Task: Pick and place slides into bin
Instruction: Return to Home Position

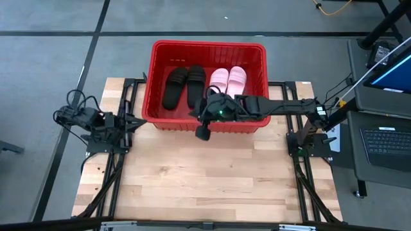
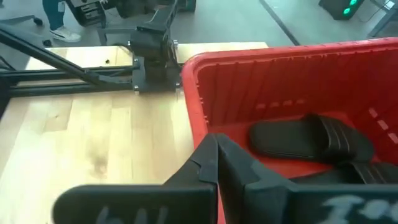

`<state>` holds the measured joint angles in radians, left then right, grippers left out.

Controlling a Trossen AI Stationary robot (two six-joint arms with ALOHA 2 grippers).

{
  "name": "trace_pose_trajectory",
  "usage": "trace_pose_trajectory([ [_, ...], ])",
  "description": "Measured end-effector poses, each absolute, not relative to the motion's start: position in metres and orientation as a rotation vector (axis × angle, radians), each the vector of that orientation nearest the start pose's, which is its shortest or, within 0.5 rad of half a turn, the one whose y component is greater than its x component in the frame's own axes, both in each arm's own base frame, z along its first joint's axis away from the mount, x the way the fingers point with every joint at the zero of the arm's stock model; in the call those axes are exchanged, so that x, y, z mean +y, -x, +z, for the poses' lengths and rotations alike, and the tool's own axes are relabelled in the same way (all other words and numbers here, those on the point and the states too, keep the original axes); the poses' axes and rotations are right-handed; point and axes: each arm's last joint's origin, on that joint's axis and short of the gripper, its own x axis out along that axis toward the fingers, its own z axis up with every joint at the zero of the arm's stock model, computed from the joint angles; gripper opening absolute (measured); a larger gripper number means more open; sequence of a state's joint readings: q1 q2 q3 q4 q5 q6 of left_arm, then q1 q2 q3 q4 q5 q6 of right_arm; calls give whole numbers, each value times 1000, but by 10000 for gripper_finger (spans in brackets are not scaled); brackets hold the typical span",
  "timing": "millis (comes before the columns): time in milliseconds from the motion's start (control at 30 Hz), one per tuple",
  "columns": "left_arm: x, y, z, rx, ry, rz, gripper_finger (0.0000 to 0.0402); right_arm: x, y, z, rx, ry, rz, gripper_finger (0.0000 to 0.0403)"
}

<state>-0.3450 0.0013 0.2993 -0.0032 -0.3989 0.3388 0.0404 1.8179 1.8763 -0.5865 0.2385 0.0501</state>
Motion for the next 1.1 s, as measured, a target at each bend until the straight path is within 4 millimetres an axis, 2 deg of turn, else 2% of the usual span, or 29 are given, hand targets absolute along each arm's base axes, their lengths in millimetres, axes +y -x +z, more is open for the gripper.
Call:
trace_pose_trajectory([
  [200, -13, -74, 240, -304, -164, 146, 2, 20, -406, 383, 543, -2, -220, 3],
  [467, -16, -80, 224, -349, -116, 119, 2, 27, -409, 383, 520, -28, -215, 3],
  [633, -18, -85, 209, -318, -77, 106, 2, 43, -409, 380, 523, -17, -182, 3],
  [833, -18, -86, 203, -368, -56, 115, 2, 56, -406, 381, 509, 14, -265, 3],
  [1100, -18, -85, 204, -386, -49, 119, 2, 80, -407, 374, 526, 25, -212, 3],
])
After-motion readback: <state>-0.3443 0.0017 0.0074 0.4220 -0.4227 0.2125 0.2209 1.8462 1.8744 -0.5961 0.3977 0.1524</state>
